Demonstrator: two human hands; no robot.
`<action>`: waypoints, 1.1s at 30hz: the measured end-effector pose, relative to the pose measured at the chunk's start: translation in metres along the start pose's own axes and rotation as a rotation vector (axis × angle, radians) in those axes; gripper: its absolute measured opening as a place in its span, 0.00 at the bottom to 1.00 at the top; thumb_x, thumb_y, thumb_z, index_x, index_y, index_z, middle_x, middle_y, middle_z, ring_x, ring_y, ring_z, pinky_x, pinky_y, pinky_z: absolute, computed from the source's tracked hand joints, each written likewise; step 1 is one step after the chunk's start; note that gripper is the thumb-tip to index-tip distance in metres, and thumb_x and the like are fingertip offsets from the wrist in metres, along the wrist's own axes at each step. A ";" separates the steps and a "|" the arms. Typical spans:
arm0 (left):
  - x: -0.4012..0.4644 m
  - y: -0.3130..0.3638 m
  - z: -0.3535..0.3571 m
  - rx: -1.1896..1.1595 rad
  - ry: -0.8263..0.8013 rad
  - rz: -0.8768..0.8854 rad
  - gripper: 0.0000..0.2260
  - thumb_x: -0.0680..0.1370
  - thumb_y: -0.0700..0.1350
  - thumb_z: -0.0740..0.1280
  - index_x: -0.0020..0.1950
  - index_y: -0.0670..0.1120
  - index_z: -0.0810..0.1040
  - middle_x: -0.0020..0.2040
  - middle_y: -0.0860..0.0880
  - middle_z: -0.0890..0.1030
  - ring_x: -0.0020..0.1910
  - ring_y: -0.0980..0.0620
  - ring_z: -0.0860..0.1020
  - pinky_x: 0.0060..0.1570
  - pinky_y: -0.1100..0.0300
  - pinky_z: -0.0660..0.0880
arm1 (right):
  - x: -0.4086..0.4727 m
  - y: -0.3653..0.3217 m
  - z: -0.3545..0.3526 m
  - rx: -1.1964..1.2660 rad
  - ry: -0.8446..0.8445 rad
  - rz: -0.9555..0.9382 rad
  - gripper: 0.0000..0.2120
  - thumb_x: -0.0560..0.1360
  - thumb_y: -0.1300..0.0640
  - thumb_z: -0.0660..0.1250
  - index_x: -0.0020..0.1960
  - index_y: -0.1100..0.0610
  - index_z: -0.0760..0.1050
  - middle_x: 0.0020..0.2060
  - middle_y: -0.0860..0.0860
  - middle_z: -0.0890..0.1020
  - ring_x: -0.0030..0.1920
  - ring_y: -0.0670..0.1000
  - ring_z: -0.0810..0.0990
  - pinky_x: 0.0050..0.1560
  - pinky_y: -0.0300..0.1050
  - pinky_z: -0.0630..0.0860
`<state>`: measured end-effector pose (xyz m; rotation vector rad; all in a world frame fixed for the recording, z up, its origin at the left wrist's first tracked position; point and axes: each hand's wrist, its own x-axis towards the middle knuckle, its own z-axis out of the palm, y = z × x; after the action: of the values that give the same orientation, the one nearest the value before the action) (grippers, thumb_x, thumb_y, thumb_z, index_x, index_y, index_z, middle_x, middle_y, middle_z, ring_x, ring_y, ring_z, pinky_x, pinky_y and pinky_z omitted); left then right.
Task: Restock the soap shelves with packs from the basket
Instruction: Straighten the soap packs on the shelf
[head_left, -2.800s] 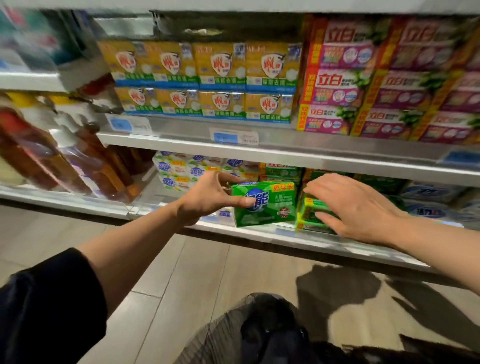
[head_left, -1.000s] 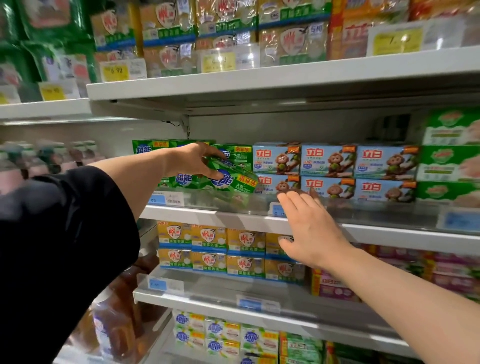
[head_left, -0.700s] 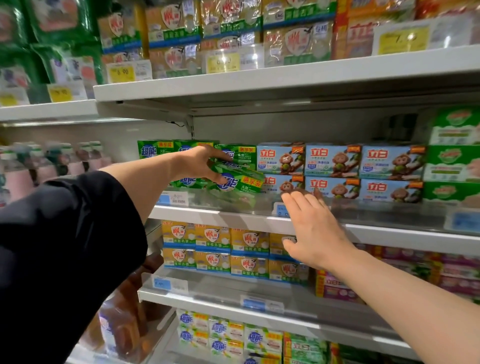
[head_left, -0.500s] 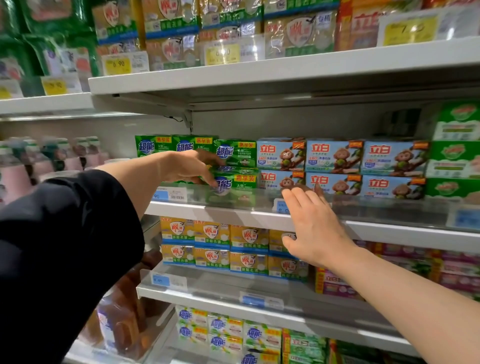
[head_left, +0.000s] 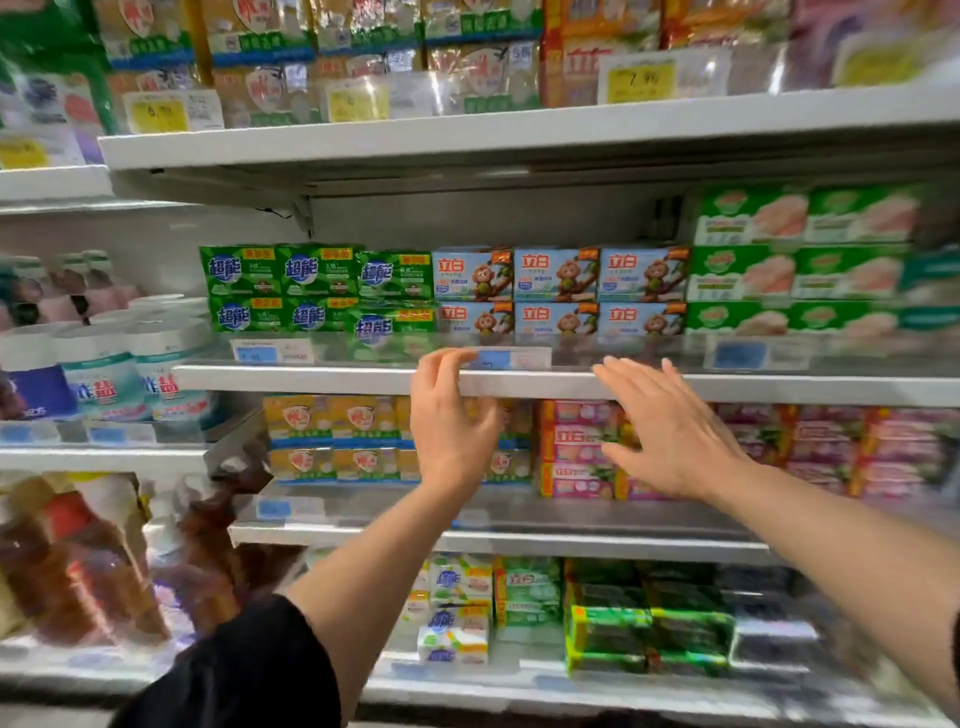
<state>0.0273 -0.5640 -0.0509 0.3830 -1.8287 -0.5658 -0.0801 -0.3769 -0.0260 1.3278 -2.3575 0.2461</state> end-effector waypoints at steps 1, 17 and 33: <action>-0.018 0.020 0.013 -0.067 -0.053 0.003 0.17 0.71 0.36 0.69 0.58 0.45 0.76 0.57 0.48 0.75 0.56 0.52 0.73 0.54 0.66 0.67 | -0.019 0.014 -0.010 -0.026 -0.031 0.028 0.37 0.75 0.46 0.66 0.78 0.55 0.53 0.77 0.51 0.57 0.77 0.50 0.53 0.75 0.50 0.39; -0.268 0.394 0.146 -0.634 -1.121 0.471 0.25 0.65 0.50 0.66 0.59 0.40 0.77 0.53 0.41 0.75 0.55 0.43 0.75 0.57 0.56 0.70 | -0.454 0.192 -0.219 -0.459 -0.059 0.696 0.18 0.68 0.53 0.73 0.55 0.61 0.78 0.51 0.60 0.81 0.56 0.62 0.77 0.65 0.58 0.64; -0.349 0.421 0.243 -0.340 -1.038 0.105 0.49 0.66 0.49 0.80 0.78 0.44 0.53 0.73 0.36 0.60 0.70 0.35 0.65 0.69 0.45 0.65 | -0.607 0.216 -0.140 -0.332 0.068 1.210 0.44 0.60 0.39 0.78 0.69 0.57 0.68 0.60 0.60 0.73 0.60 0.63 0.69 0.62 0.55 0.67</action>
<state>-0.0846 0.0138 -0.1558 -0.3160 -2.6325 -1.1083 0.0511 0.2552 -0.1583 -0.3567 -2.6635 0.2059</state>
